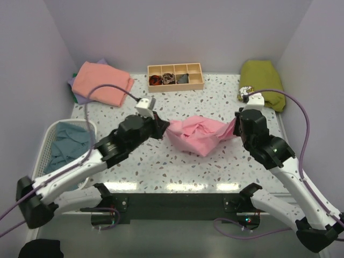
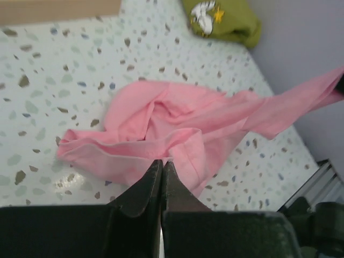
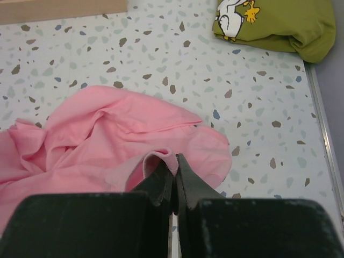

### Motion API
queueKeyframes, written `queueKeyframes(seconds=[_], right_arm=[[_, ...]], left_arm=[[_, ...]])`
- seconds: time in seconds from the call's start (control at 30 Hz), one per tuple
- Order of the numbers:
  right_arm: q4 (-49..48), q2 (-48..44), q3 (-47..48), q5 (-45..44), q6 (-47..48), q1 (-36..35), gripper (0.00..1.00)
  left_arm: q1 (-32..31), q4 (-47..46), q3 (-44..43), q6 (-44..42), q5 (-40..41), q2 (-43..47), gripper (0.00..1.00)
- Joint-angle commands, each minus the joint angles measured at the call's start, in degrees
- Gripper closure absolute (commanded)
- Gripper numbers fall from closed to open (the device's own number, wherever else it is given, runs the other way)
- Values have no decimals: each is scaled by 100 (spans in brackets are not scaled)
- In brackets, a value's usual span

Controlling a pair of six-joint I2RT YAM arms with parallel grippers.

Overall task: Fold and stack the t-shirts
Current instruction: Flatten out the tshirt

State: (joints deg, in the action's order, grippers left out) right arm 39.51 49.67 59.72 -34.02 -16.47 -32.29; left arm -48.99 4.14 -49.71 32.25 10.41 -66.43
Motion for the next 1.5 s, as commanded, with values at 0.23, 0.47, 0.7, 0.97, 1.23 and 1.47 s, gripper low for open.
queueKeyframes(seconds=[0.23, 0.47, 0.7, 0.97, 1.23, 1.47], right_arm=[[742, -229, 128, 1089, -313, -14, 100], [1208, -713, -462, 2012, -629, -5, 100], [1551, -617, -225, 2811, -673, -5, 100], [2087, 105, 39, 4485, -391, -5, 82], [2017, -721, 644, 1444, -840, -5, 11], [990, -1057, -74, 1011, -823, -5, 1]], left_arm=[[13, 2485, -129, 808, 1024, 1326, 74], [-102, 3092, 621, 1890, 1612, 2326, 72], [-93, 3270, 243, 1760, 2254, 2381, 28], [-102, 2390, -266, 1100, 2597, 660, 11], [706, 1292, -92, 634, 1966, -413, 2], [997, 790, 23, 317, 1604, -1011, 1]])
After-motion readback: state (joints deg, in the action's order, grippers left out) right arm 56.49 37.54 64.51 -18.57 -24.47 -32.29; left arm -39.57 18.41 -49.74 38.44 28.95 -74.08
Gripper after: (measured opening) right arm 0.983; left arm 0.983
